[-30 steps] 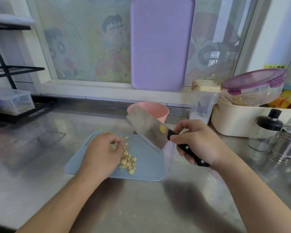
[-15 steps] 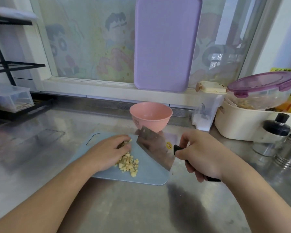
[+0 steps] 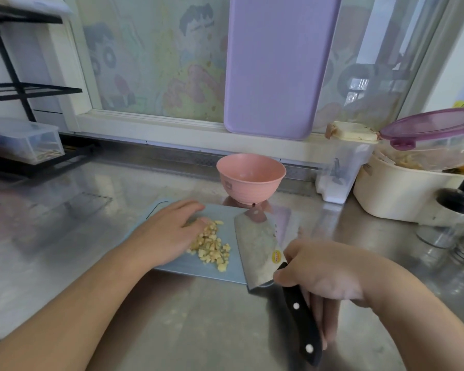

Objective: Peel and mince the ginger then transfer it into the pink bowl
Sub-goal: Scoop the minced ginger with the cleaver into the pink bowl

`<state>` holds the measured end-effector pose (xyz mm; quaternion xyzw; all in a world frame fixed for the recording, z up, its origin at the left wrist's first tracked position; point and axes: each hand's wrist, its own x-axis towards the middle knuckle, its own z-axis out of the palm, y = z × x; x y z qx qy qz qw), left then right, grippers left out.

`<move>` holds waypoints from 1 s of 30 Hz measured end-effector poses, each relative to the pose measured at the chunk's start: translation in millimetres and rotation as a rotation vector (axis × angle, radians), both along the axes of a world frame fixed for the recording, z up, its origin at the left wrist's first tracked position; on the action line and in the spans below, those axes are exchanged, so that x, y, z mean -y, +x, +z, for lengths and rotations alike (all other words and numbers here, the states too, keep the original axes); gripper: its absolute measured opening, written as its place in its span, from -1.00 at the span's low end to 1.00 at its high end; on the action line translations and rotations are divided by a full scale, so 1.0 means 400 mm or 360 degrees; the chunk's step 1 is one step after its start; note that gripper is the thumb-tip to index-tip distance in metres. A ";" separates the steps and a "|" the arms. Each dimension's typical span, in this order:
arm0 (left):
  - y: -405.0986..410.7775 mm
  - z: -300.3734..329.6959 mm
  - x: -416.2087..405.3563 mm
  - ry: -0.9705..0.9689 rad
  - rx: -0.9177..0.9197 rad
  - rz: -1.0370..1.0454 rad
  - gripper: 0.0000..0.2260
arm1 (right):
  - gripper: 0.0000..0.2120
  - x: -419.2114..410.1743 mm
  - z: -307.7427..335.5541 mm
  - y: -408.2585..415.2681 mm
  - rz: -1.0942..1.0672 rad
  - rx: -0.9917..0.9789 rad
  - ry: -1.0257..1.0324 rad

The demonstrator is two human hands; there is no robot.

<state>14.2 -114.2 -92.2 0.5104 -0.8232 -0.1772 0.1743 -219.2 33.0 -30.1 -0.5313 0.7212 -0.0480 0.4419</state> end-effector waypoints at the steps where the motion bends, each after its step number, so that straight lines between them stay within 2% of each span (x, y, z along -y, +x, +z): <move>1: 0.008 -0.003 -0.004 0.0015 0.0019 0.0008 -0.54 | -0.74 0.001 -0.005 0.006 0.0039 0.0011 0.0033; 11: -0.017 -0.035 -0.049 0.0054 0.0098 0.0104 -0.36 | -0.68 0.028 -0.054 0.085 -0.0037 0.0365 -0.0031; 21: -0.072 -0.035 -0.074 -0.0004 -0.0024 0.0098 -0.32 | -0.80 0.032 -0.079 0.142 -0.0069 0.0699 -0.0204; 30: -0.131 -0.038 -0.065 -0.0024 -0.0071 0.0091 -0.68 | -0.78 0.036 -0.089 0.129 -0.0021 0.0930 -0.0225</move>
